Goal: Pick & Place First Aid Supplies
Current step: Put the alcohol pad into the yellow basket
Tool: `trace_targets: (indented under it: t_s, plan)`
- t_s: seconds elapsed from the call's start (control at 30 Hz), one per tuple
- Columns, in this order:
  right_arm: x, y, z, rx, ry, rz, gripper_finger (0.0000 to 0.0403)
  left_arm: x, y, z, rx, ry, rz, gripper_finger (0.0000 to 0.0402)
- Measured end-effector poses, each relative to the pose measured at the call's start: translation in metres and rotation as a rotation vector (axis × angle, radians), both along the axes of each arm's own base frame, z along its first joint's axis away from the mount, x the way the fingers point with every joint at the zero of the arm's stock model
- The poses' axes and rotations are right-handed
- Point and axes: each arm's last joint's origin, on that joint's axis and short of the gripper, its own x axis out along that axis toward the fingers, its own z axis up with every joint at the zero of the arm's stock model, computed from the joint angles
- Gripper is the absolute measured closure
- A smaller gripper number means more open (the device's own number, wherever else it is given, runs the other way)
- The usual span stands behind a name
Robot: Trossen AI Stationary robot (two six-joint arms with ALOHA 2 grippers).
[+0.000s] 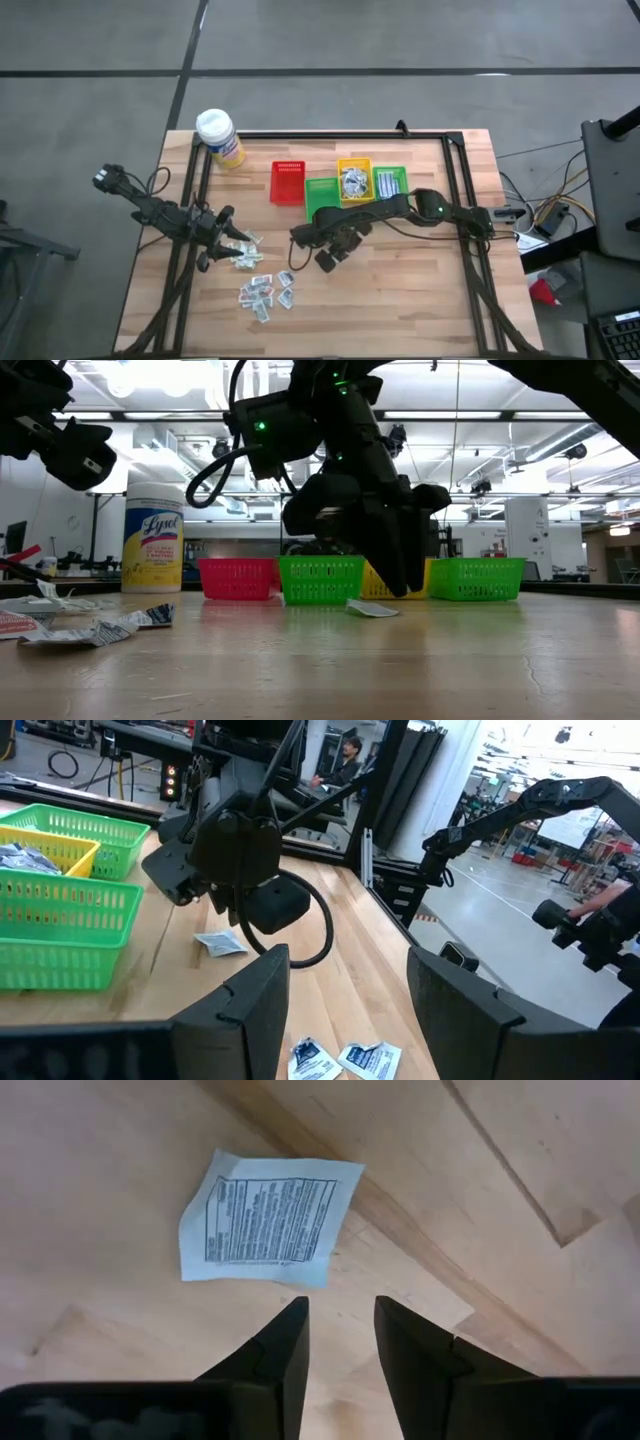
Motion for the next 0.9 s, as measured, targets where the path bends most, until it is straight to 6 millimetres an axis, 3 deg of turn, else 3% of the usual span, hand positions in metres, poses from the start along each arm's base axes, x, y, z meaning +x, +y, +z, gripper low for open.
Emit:
trace_targets:
  t_s: [0.67,0.9]
  plan:
    - [0.005,0.003,0.0,-0.052,-0.035,-0.204,0.0296,0.0,0.0,0.0,-0.001,0.0,0.0,0.0204]
    - [-0.001,0.01,0.029,-0.109,-0.108,-0.227,0.031,0.0,0.0,0.0,-0.001,0.0,0.0,0.0204]
